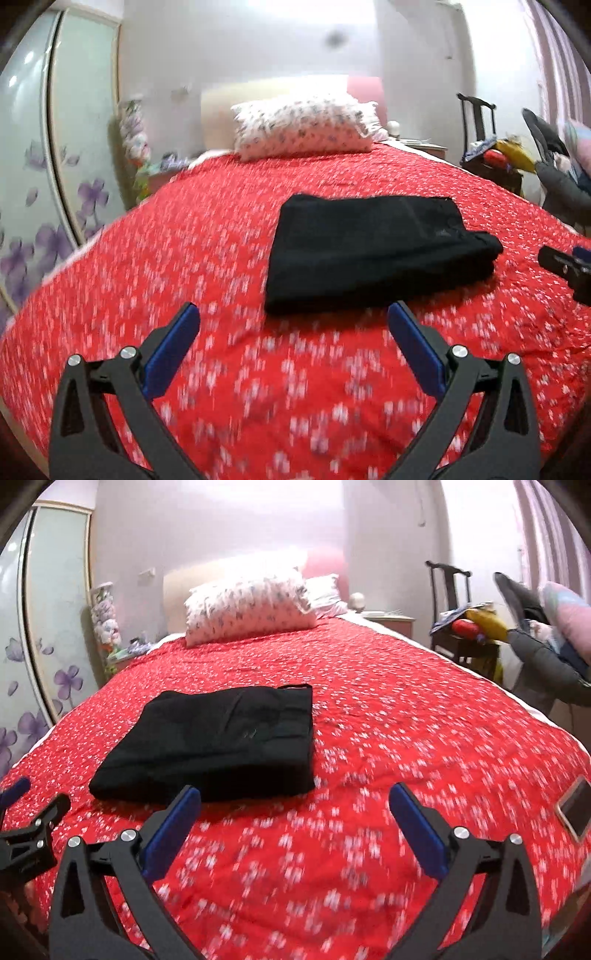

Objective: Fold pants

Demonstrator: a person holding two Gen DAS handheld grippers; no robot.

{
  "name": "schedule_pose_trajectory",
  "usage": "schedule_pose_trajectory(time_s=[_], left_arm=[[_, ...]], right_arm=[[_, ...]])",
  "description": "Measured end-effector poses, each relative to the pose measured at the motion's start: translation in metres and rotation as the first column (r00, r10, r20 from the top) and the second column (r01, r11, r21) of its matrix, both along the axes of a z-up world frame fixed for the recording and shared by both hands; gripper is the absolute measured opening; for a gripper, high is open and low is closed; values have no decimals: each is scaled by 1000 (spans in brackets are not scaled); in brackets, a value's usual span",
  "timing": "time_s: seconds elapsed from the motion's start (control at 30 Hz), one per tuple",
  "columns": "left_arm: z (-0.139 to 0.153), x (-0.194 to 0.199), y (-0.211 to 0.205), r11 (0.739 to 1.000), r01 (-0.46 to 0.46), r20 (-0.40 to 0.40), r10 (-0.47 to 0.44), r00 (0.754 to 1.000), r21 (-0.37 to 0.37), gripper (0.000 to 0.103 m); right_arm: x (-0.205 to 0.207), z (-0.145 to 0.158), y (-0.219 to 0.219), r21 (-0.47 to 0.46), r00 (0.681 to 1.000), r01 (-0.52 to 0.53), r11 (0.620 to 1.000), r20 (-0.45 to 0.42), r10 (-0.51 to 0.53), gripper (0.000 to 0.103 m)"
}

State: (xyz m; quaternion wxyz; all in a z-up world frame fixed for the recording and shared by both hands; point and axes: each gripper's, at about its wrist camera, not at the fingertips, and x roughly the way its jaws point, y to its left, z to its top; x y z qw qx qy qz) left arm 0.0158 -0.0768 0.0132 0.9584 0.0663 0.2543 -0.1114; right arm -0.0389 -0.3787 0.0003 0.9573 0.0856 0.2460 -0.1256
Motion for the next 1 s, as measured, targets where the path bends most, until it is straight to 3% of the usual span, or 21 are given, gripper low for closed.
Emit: schedule_pose_trajectory(time_s=[0.17, 0.33, 0.43, 0.7, 1.0], left_arm=[[-11, -12, 11, 998, -56, -83, 56, 995, 2, 101], [-16, -34, 18, 999, -42, -14, 42, 999, -10, 101], [-23, -36, 17, 998, -29, -46, 27, 999, -51, 101], [-31, -35, 3, 1000, -15, -58, 14, 998, -15, 101], [-33, -34, 3, 999, -15, -67, 11, 998, -47, 101]], right_arm=[[-19, -9, 25, -42, 1000, 12, 999, 26, -11, 102], [-37, -17, 46, -78, 998, 0, 997, 60, 5, 102], [-36, -20, 50, -95, 999, -2, 995, 47, 7, 102], [-37, -22, 48, -118, 999, 16, 993, 44, -11, 102], [-36, -26, 46, -110, 999, 20, 994, 27, -17, 102]])
